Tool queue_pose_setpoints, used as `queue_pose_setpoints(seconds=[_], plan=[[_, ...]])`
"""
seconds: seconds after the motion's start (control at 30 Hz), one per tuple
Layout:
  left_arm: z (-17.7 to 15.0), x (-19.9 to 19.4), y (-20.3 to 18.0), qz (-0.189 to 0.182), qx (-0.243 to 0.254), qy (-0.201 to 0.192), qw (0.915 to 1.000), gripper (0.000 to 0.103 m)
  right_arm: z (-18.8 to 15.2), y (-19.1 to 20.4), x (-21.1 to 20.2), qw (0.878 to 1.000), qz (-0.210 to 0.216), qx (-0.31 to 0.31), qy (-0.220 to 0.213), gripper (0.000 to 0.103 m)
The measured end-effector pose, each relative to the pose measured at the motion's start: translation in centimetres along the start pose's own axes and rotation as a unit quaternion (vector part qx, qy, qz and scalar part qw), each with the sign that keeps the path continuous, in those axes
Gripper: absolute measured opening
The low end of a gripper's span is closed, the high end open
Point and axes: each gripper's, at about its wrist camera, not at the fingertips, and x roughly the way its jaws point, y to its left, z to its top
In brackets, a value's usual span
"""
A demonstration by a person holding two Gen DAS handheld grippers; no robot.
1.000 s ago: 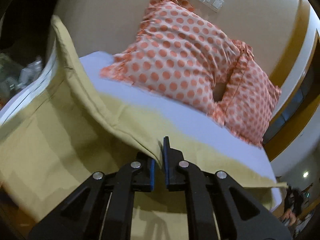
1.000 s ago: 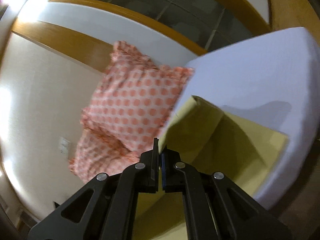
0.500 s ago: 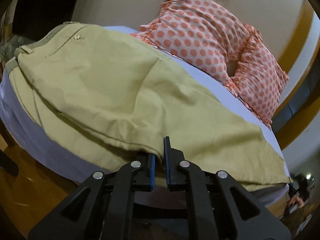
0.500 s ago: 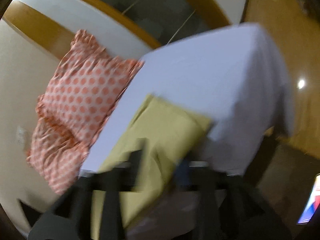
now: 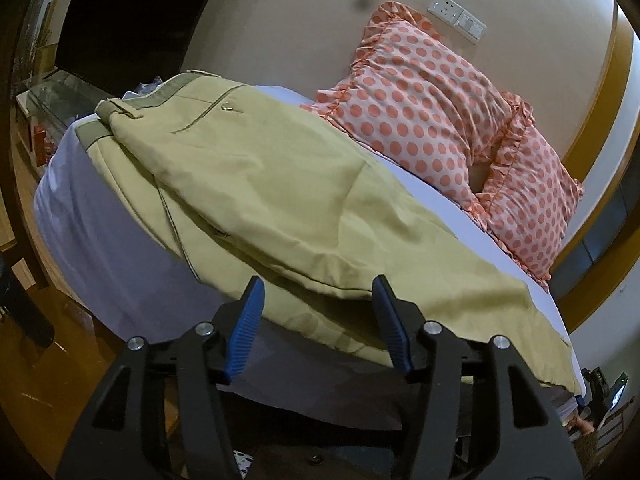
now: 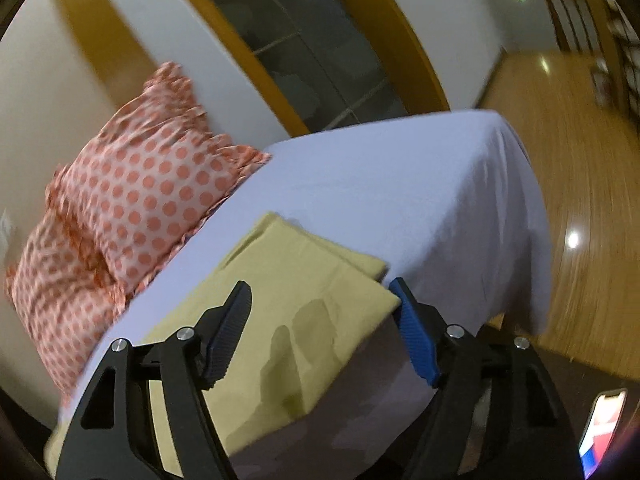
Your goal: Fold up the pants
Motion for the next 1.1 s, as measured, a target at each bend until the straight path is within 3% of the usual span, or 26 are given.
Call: queue_pose_setpoints(seconds=[0.13, 0.3, 0.33, 0.4, 0.43, 0.47, 0.67, 0.8, 0.9, 1.03, 1.07, 1.1], plan=[[0.1, 0.4, -0.2, -0.011, 0.01, 0.003, 0.9999, 0.058, -0.9, 2.0, 0.4, 0.998, 0.006, -0.064, 0.003, 0.066], [0.0, 0.5, -0.4, -0.013, 0.013, 0.002, 0.9998, 0.06, -1.2, 1.8, 0.4, 0.998, 0.012, -0.062, -0.015, 0.061], [0.0, 0.5, -0.4, -0.012, 0.011, 0.001, 0.9999, 0.06, -1.2, 1.9, 0.5, 0.998, 0.013, -0.062, -0.017, 0.057], [0.1, 0.5, -0.1, -0.011, 0.006, -0.002, 0.9999, 0.06, -1.5, 1.6, 0.8, 0.998, 0.02, -0.064, -0.021, 0.033], [0.1, 0.4, 0.1, -0.011, 0.003, -0.003, 0.9999, 0.06, -1.7, 1.5, 1.1, 0.997, 0.023, -0.068, -0.018, 0.013], [0.1, 0.5, 0.2, -0.011, 0.001, -0.003, 0.9999, 0.06, -1.7, 1.5, 1.2, 0.997, 0.036, -0.067, -0.016, 0.01], [0.1, 0.4, 0.7, -0.006, -0.004, -0.003, 1.0, 0.06, -0.8, 2.6, 0.1, 0.994, 0.098, -0.044, -0.024, 0.006], [0.1, 0.5, 1.0, -0.004, -0.005, -0.004, 1.0, 0.06, -0.5, 8.0, -1.2, 0.98, 0.182, -0.081, -0.023, 0.003], [0.1, 0.4, 1.0, -0.003, -0.002, -0.007, 1.0, 0.06, -1.9, 15.1, -2.1, 0.953, 0.275, -0.125, 0.0, 0.002], [0.0, 0.1, 1.2, -0.002, -0.002, -0.014, 0.9999, 0.06, -7.5, 25.8, -2.9, 0.892, 0.399, -0.199, 0.077, 0.002], [0.0, 0.0, 1.3, -0.001, 0.001, -0.017, 0.9999, 0.062, -9.3, 28.0, -3.2, 0.873, 0.427, -0.212, 0.104, 0.002], [0.0, -0.1, 1.3, 0.001, 0.004, -0.018, 0.9998, 0.063, -12.1, 30.8, -3.6, 0.847, 0.458, -0.234, 0.138, 0.002]])
